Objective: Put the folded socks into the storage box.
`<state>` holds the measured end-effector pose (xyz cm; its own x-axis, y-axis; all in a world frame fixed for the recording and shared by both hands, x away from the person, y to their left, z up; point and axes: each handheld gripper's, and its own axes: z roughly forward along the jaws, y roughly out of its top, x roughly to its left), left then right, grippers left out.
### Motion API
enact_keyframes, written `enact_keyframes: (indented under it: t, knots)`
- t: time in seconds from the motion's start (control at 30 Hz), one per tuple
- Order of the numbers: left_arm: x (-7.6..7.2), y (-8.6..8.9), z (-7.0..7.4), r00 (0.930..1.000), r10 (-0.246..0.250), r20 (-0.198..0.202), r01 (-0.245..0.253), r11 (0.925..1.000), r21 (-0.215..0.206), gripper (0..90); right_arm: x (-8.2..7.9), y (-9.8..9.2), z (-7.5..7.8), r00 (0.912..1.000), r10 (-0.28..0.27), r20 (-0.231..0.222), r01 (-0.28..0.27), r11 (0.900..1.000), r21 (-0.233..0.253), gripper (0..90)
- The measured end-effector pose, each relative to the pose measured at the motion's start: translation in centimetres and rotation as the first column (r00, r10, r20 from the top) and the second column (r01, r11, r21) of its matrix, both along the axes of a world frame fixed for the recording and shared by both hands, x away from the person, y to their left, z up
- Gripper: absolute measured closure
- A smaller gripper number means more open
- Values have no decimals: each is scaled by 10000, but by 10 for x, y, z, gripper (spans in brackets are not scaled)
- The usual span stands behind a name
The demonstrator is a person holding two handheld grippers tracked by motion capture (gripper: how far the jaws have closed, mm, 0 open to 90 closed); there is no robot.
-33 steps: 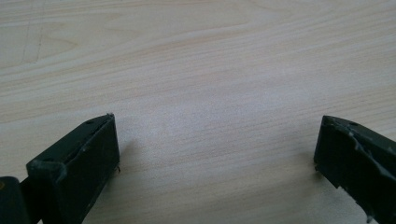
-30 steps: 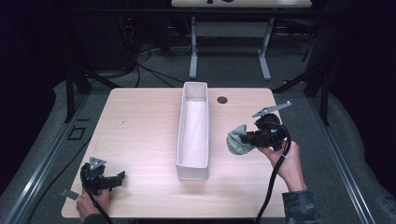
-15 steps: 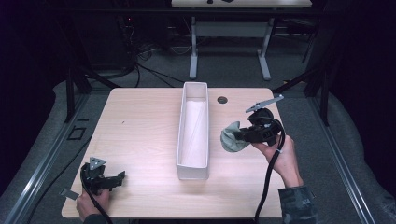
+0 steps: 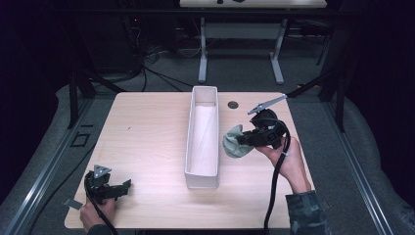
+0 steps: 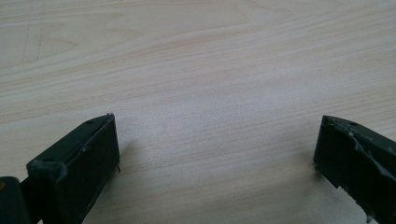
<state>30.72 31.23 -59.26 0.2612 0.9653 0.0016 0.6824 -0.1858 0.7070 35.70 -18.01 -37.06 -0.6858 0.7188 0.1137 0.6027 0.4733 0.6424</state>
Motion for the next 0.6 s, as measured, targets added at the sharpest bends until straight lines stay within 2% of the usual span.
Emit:
enact_keyframes:
  t: [0.23,0.3,0.33,0.6]
  knots:
    - [0,0,0,10000,6,0,-6,10000,12,2,2,11,4,9996,273,-18,-273,9996,23,770]
    - [0,0,0,10000,5,0,-5,10000,12,2,3,14,4,9992,394,-62,-393,9991,127,770]
    - [0,0,0,10000,6,-1,-6,10000,10,2,3,15,4,9987,492,-123,-487,9982,355,770]
    - [0,0,0,10000,8,2,-8,10000,13,2,6,30,4,9965,824,-159,-817,9959,382,770]
